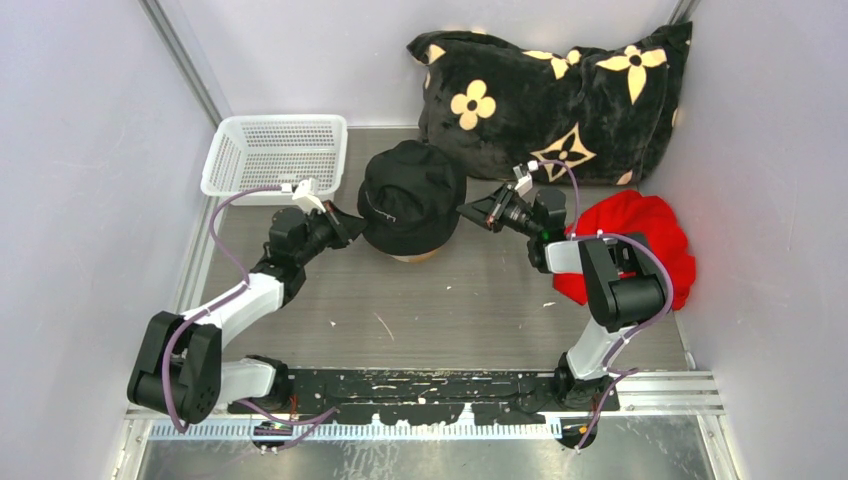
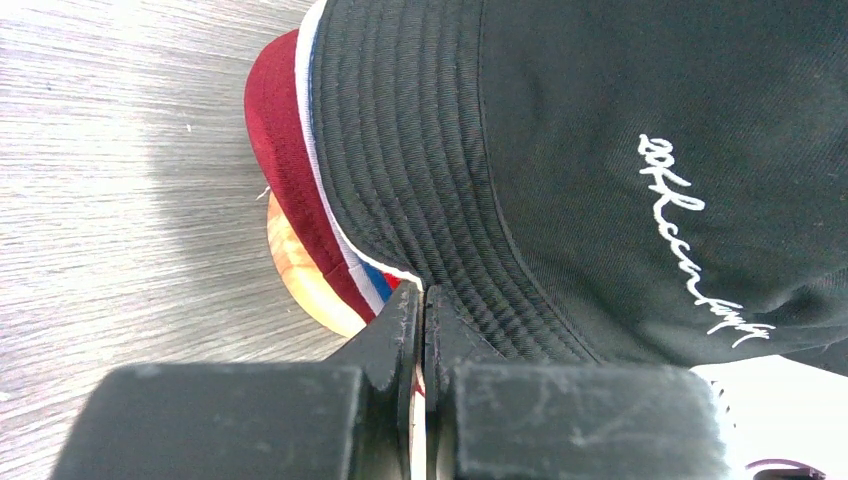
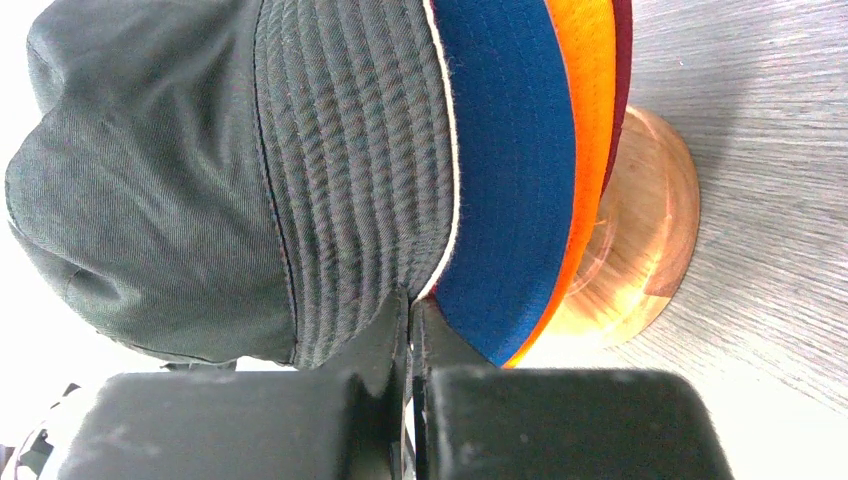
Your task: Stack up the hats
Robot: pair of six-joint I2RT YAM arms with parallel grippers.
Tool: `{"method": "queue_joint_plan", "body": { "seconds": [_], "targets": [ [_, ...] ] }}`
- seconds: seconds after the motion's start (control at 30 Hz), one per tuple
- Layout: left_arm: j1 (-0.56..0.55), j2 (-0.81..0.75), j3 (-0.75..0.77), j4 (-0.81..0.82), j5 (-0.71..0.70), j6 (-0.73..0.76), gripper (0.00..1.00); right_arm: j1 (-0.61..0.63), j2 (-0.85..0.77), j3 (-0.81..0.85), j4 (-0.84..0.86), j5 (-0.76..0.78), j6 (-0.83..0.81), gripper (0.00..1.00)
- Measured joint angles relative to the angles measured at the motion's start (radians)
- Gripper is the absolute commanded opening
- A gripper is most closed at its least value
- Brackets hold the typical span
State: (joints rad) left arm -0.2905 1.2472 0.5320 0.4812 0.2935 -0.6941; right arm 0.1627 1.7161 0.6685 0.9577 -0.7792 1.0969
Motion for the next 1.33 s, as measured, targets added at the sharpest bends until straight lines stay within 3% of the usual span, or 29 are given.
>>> {"method": "queue_joint_plan", "body": {
  "seconds": [0.1, 0.17, 0.2, 0.23, 0.27, 0.33, 0.37, 0.5, 0.6, 0.63, 0.8, 0.97, 1.33],
  "targets": [
    [-0.002, 0.0, 0.0, -0.001, -0.008, 0.0, 0.0, 0.0, 0.0, 0.005, -0.011, 0.0, -0.012, 0.03],
    [-0.003, 0.0, 0.003, -0.011, -0.019, 0.0, 0.11, 0.0, -0.001, 0.014, -0.028, 0.0, -0.028, 0.27],
    [-0.003, 0.0, 0.007, -0.023, -0.028, 0.002, 0.18, 0.001, -0.002, 0.021, -0.045, 0.0, -0.04, 0.42],
    [-0.005, -0.002, 0.015, -0.044, -0.043, 0.004, 0.24, 0.002, -0.005, 0.027, -0.065, 0.003, -0.052, 0.64],
    [-0.005, -0.005, 0.025, -0.076, -0.063, 0.012, 0.29, 0.003, -0.013, 0.034, -0.104, 0.018, -0.079, 0.76],
    [-0.007, -0.018, 0.043, -0.156, -0.121, 0.025, 0.36, 0.003, -0.042, 0.043, -0.204, 0.06, -0.134, 0.96],
    [-0.007, -0.03, 0.051, -0.198, -0.156, 0.03, 0.39, 0.003, -0.063, 0.049, -0.265, 0.088, -0.171, 1.0],
    [-0.007, -0.087, 0.081, -0.339, -0.313, 0.056, 0.67, -0.01, -0.174, 0.079, -0.454, 0.2, -0.291, 1.0],
    [-0.007, -0.114, 0.119, -0.41, -0.44, 0.069, 0.97, -0.024, -0.255, 0.094, -0.536, 0.293, -0.352, 1.0],
    [-0.007, -0.117, 0.134, -0.428, -0.48, 0.074, 0.99, -0.028, -0.278, 0.097, -0.56, 0.335, -0.37, 1.0],
    [-0.007, -0.106, 0.232, -0.506, -0.636, 0.074, 1.0, -0.032, -0.378, 0.095, -0.675, 0.615, -0.43, 1.0],
    [-0.007, -0.046, 0.33, -0.57, -0.754, 0.043, 1.0, -0.033, -0.489, 0.014, -0.64, 0.902, -0.479, 1.0],
    [-0.007, 0.013, 0.338, -0.63, -0.808, -0.008, 1.0, -0.031, -0.498, -0.034, -0.584, 1.041, -0.544, 1.0]
  ]
}}
